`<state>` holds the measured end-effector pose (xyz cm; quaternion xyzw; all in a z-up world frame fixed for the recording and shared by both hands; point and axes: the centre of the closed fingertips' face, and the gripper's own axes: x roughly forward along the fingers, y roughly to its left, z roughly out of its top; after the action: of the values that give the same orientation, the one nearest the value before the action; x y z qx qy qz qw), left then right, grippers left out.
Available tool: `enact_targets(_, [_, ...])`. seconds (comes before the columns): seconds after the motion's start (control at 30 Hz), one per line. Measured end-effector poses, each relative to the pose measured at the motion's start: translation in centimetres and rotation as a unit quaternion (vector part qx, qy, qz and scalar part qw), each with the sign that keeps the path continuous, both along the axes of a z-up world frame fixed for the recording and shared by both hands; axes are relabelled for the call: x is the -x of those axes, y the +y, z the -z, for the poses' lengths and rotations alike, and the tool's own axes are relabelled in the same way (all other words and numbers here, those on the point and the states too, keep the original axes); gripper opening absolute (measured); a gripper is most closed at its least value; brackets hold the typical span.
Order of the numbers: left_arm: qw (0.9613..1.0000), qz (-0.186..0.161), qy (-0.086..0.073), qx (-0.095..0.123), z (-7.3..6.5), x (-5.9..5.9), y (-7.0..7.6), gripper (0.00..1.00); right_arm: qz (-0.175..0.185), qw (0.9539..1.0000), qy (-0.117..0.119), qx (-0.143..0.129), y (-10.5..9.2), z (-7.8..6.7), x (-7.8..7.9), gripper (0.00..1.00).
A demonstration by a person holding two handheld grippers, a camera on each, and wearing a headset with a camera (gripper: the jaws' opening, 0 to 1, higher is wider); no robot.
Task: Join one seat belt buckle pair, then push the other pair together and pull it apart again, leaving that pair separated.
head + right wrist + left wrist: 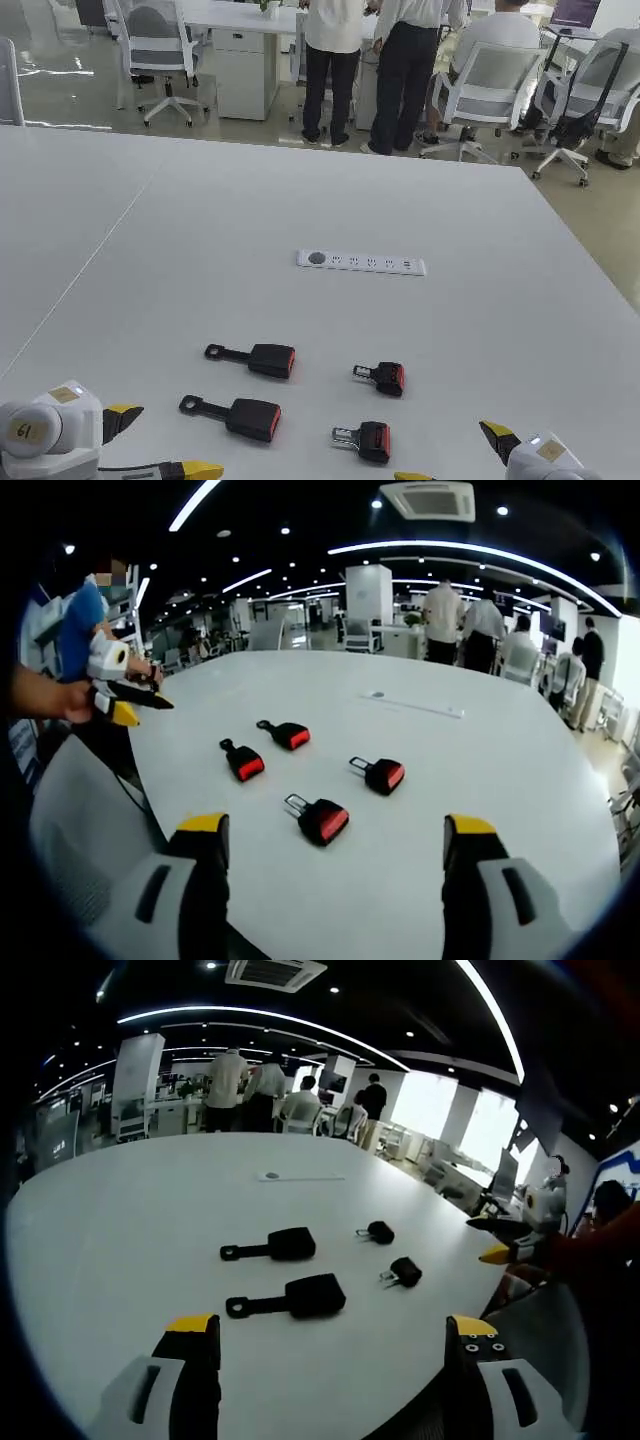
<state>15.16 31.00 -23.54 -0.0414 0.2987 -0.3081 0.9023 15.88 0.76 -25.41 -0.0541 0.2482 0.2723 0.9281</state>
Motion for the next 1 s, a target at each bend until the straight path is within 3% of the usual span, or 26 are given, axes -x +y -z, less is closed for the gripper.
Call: enact_targets(1.0, [1.0000, 0.003, -0.003, -0.002, -0.12, -0.54, 0.48, 0.95, -0.005, 1.0000, 0.002, 0.001, 0.54, 0.01, -0.22, 0.90])
